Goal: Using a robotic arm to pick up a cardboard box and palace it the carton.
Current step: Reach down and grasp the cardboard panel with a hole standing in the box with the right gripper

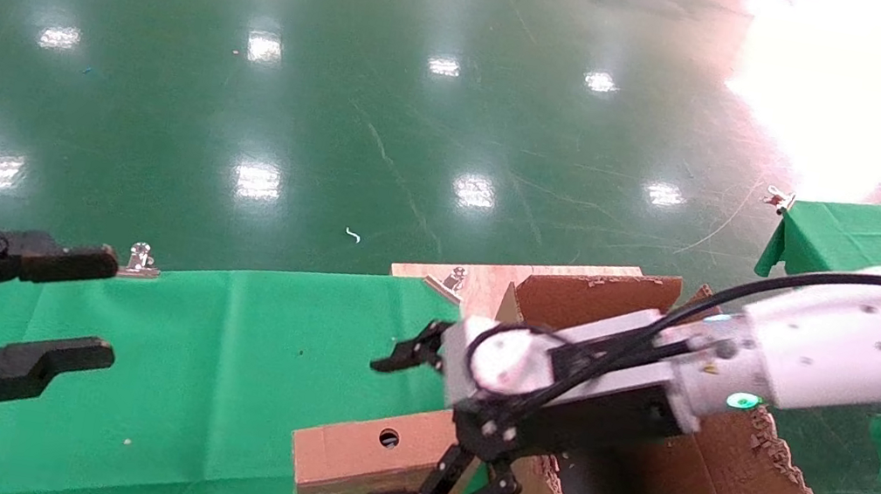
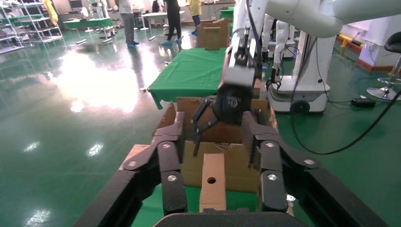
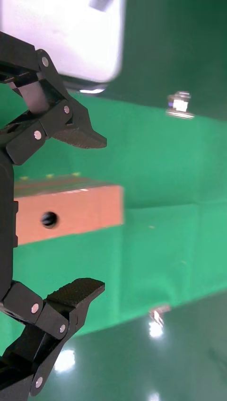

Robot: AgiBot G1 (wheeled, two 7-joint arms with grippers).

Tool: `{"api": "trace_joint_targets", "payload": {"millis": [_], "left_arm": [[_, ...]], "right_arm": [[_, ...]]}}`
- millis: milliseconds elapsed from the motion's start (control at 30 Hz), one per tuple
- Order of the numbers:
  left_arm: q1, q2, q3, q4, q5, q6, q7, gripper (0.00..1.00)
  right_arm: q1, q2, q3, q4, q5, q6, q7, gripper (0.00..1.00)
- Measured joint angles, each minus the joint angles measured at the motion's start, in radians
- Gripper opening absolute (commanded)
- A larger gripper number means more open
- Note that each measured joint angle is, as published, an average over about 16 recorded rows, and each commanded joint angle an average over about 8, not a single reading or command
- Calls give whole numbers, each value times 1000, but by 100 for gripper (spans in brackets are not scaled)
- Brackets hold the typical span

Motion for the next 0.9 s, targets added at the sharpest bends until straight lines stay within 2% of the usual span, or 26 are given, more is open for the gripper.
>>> {"api": "trace_joint_targets", "payload": {"millis": [467,500,533,733,767,800,900], "left_arm": [[0,0,0,0,0,0,0,0],[0,0,0,0,0,0,0,5],[0,0,0,0,0,0,0,16],[0,0,0,0,0,0,0,91],[0,0,0,0,0,0,0,98],[0,0,0,0,0,0,0,100],[0,0,0,0,0,0,0,100]], "right_arm": [[142,-115,-230,-38,-191,-5,-39,100],[150,-122,-243,-40,-201,-4,-43,100],[157,-129,-255,-43,-211,-3,-47,100],[190,-162,-316,-52,-260,3,-69,100],[195,-167,-324,-53,-268,4,-72,100],[198,-171,-332,-53,-274,5,-76,94],[207,-182,-351,-54,-291,8,-83,58]]}}
